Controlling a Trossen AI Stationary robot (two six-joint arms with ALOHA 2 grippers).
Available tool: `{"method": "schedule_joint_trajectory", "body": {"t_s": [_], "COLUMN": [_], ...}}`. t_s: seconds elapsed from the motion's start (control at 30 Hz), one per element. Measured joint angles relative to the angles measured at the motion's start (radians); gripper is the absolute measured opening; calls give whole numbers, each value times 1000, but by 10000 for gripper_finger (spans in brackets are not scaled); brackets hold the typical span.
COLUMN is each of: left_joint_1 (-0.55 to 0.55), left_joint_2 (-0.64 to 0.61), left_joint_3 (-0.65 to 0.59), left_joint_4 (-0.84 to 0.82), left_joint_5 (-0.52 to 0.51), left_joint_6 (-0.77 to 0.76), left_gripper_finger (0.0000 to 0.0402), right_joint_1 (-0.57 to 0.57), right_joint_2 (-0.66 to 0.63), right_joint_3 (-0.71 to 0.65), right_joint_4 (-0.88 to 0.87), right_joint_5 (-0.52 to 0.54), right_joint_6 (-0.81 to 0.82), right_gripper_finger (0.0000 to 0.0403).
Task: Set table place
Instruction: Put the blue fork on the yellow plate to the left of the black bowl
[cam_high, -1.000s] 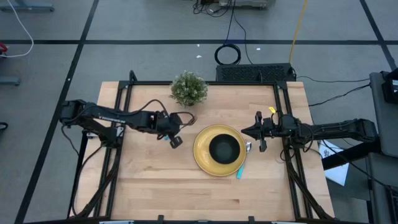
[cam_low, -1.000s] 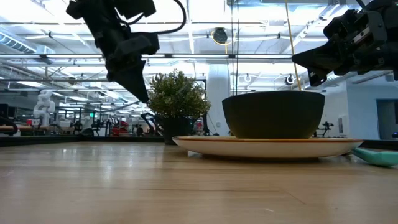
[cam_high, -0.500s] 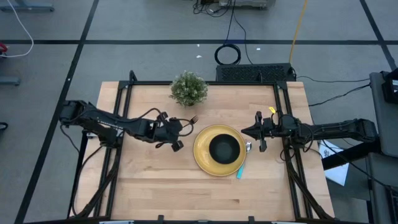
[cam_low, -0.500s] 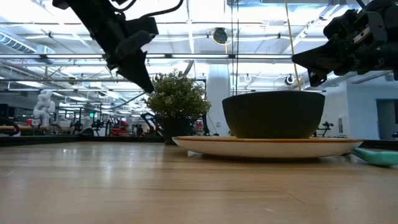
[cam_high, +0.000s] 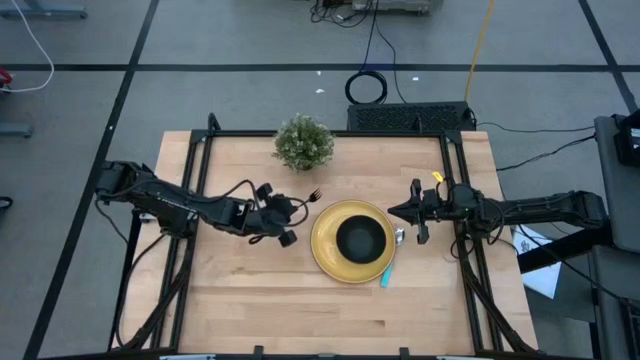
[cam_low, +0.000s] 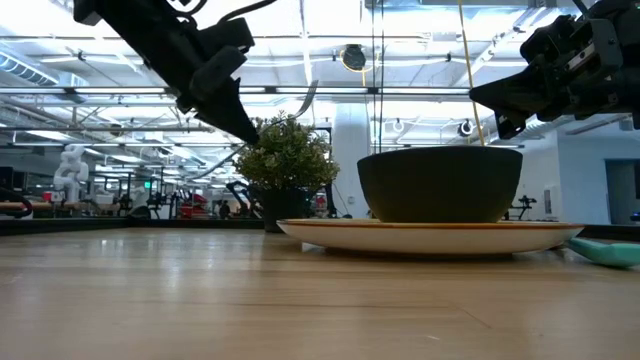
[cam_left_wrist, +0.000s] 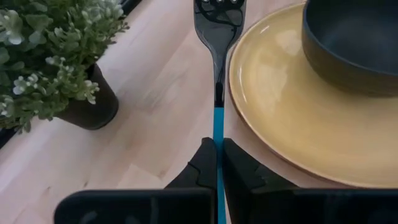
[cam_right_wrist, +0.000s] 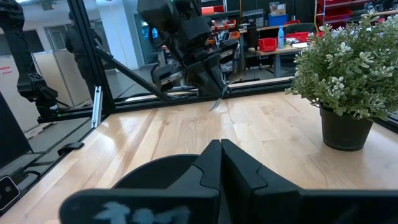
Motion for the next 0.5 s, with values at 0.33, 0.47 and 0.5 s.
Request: {"method": "schedule_joint_trajectory", "body": {"t_s": [0.33,0.47,0.5], "left_joint_1": [0,0,0], "left_joint_2": [0,0,0], "left_joint_3": [-9,-9,-9], "left_joint_4": [27,27,27], "left_joint_5": [4,7,11], "left_joint_6": [30,30,30], "left_gripper_finger": [5,5,5], "right_joint_1": [0,0,0], "right_joint_2": [0,0,0], "right_joint_3": [0,0,0], "right_joint_4": [0,0,0], "right_joint_5": [0,0,0], "right_joint_6": [0,0,0], "right_gripper_finger": [0,0,0]}}
